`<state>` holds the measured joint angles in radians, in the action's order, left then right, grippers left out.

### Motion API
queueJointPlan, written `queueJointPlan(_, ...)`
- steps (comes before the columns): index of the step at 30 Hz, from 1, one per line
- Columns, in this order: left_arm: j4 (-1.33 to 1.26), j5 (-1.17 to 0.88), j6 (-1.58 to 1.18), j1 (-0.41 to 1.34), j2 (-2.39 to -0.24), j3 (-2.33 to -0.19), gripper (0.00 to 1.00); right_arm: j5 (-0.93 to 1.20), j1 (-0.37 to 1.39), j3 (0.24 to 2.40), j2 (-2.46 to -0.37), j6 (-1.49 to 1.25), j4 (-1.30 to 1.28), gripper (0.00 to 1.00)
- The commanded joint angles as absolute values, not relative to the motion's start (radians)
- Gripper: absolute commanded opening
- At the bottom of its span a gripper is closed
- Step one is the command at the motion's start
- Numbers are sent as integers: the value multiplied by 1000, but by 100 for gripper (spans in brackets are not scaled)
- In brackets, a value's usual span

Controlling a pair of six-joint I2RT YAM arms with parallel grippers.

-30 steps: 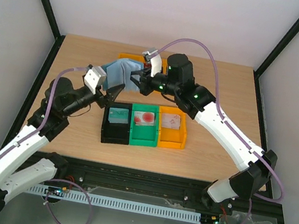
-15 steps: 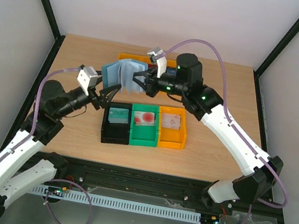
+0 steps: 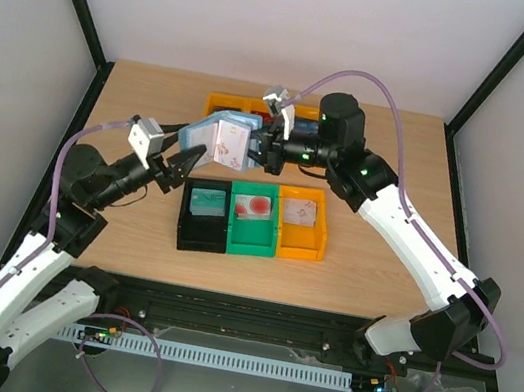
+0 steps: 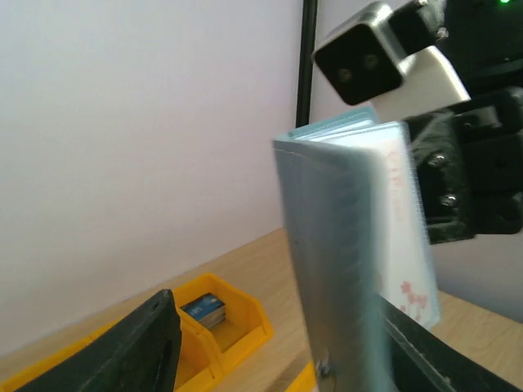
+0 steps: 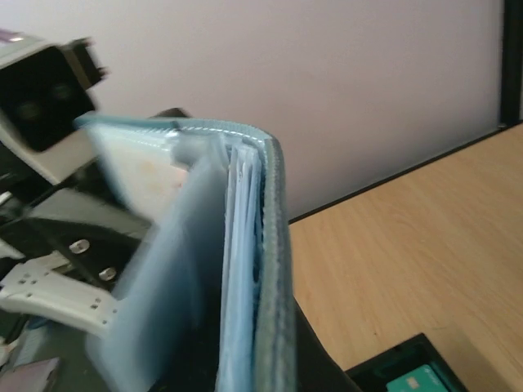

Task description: Take the credit cards out of the card holder

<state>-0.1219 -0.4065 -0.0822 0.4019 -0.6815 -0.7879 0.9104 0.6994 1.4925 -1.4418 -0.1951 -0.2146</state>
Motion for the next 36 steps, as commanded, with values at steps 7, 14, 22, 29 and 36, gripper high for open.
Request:
queueJointPlan(7,-170,-438,-107,390,-695,-773,43,1098,706,1498,-1437,-229,-160,2)
queueJointPlan(14,-170,-500,-121,390,-690,-779,3,1094,692,1490,-1428,-196,-176,2)
queueJointPlan(22,-41,-255,-129,390,-723,-812,2,766,613,1434,-1402,-232,-224,41)
queueJointPlan(29,-7,-158,-127,388,-737,-810,2,563,584,1464,-1371,-231,-322,40)
queueJointPlan(36,-79,-361,-212,383,-742,-799,2,896,703,1458,-1378,-276,-169,26)
